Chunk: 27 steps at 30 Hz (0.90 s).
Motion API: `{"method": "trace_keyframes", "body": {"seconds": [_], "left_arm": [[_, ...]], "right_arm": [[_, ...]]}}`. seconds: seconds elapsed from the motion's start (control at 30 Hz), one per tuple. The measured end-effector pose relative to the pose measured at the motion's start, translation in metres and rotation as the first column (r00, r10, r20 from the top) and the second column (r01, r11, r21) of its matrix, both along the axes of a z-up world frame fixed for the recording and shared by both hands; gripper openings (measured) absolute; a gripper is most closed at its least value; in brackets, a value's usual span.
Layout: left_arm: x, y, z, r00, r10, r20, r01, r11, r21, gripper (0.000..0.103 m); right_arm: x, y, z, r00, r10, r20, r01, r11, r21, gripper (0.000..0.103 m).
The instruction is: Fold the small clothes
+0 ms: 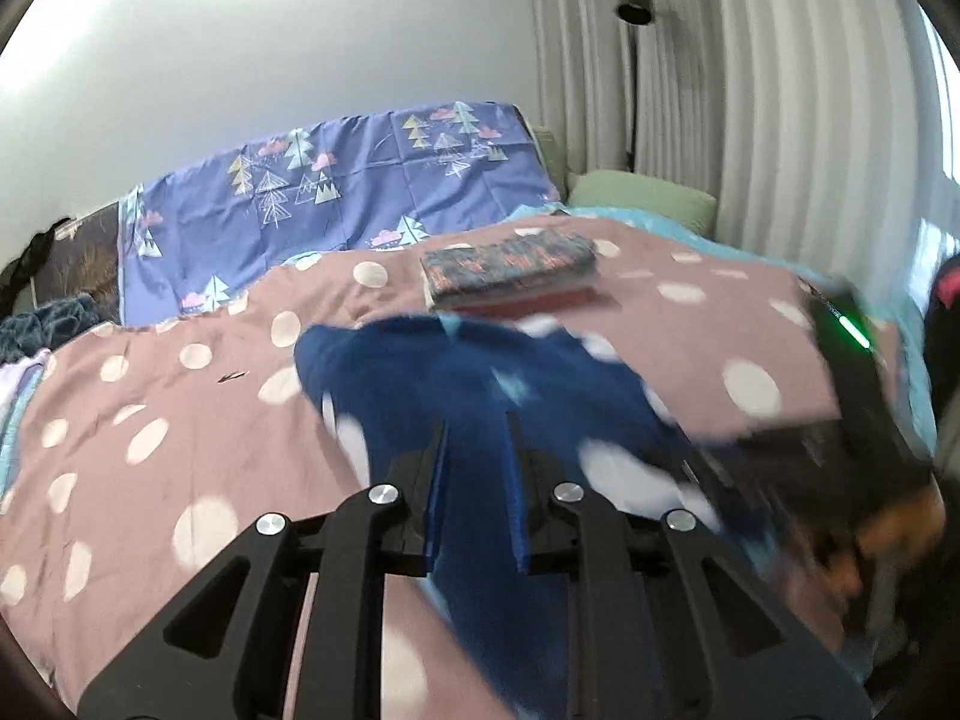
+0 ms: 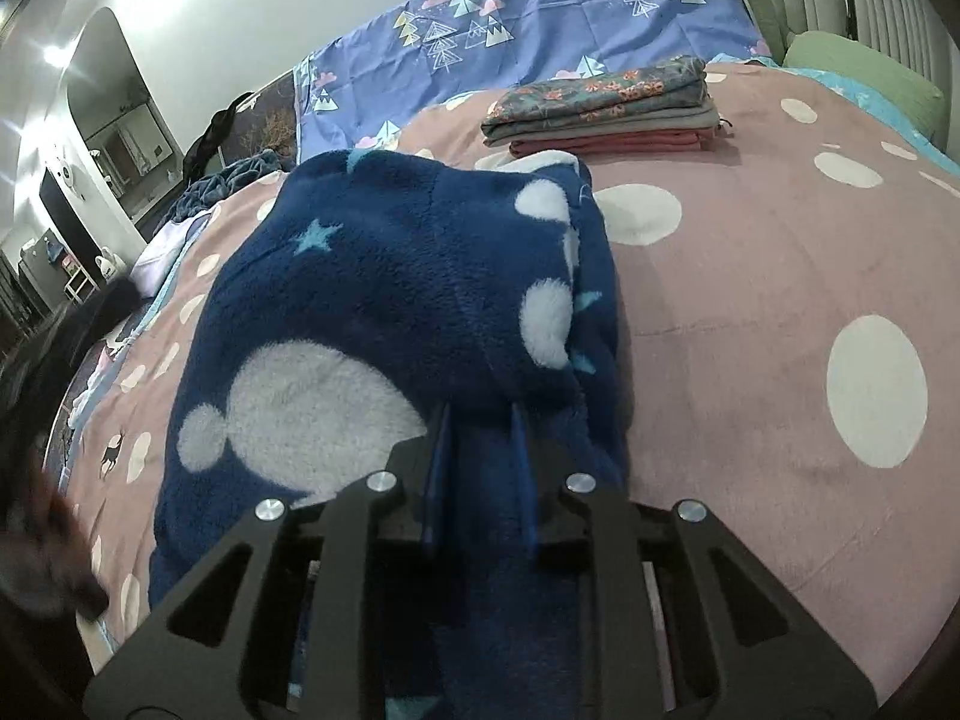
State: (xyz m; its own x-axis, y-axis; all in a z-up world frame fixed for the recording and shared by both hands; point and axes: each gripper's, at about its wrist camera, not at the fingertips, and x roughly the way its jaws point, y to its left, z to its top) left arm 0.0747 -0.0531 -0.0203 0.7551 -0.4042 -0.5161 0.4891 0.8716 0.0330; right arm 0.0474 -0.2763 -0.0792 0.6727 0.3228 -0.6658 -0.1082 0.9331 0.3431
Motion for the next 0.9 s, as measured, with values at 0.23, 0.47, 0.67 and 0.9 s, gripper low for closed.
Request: {"method": "trace_keyframes", "body": {"seconds": [0.23,0.47,0.67,0.9], "left_arm": [[0.084,-0.004,-0.067,0.966,0.014,-0.258,-0.018,1.0,-0.013,0.024],[0.072,-0.003,-0.015,0.987,-0.045,-0.153,0.046,0.999,0.001,0.036],[0.136,-0.001,-0.018,0.988,0.039,-0.151,-0.035,0.999,0.027,0.036],[0.169,0.003,-0.084,0.978,0.079,-0.195,-0.075,0.997,0.024,0.043]], "right_arm": [[-0.004,0.011,0.0,0.999,0.03,0.037,-0.027,0.996,-0.079,0.021],[0.023,-0.007,0.059,0.994,0.09,0.061,-0.086,0.994,-0.064,0.024],[0.079,0.017,0.073,0.984,0.163,0.077,-0.156,0.984,-0.091,0.024],[0.106,0.009,-0.005,0.997,0.071,-0.037,-0.074,0.992,-0.103,0.023]]}}
